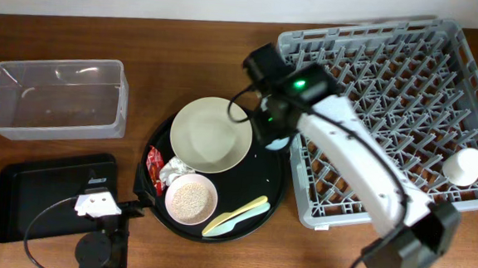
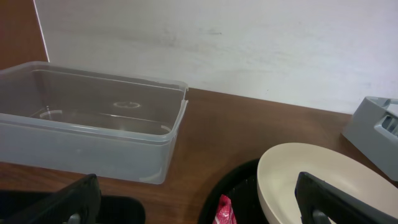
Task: Sort waste into correct bins and load items into the dishwasher rack
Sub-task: 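Place the light-blue cup in the rack beside the white cup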
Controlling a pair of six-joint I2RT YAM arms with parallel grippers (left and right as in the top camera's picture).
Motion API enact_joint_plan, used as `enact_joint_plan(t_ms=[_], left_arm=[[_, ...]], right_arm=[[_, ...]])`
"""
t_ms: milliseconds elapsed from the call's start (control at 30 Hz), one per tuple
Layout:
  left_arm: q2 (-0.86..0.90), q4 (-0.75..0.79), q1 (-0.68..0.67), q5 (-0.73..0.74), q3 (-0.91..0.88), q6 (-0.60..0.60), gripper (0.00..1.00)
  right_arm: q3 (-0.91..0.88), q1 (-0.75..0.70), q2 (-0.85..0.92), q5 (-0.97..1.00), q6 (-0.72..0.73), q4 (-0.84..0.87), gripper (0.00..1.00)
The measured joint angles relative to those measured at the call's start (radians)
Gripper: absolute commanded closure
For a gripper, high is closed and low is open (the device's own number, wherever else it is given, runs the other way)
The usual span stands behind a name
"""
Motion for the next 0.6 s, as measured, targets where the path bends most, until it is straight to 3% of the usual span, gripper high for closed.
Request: enact_joint_plan(t_ms=[600], left_arm=[[0.0,0.0,0.0,0.0,0.0,0.0,0.01]], right_arm=[[0.014,-0.706,-0.057,0.056,0.044,-0.156,0.43]])
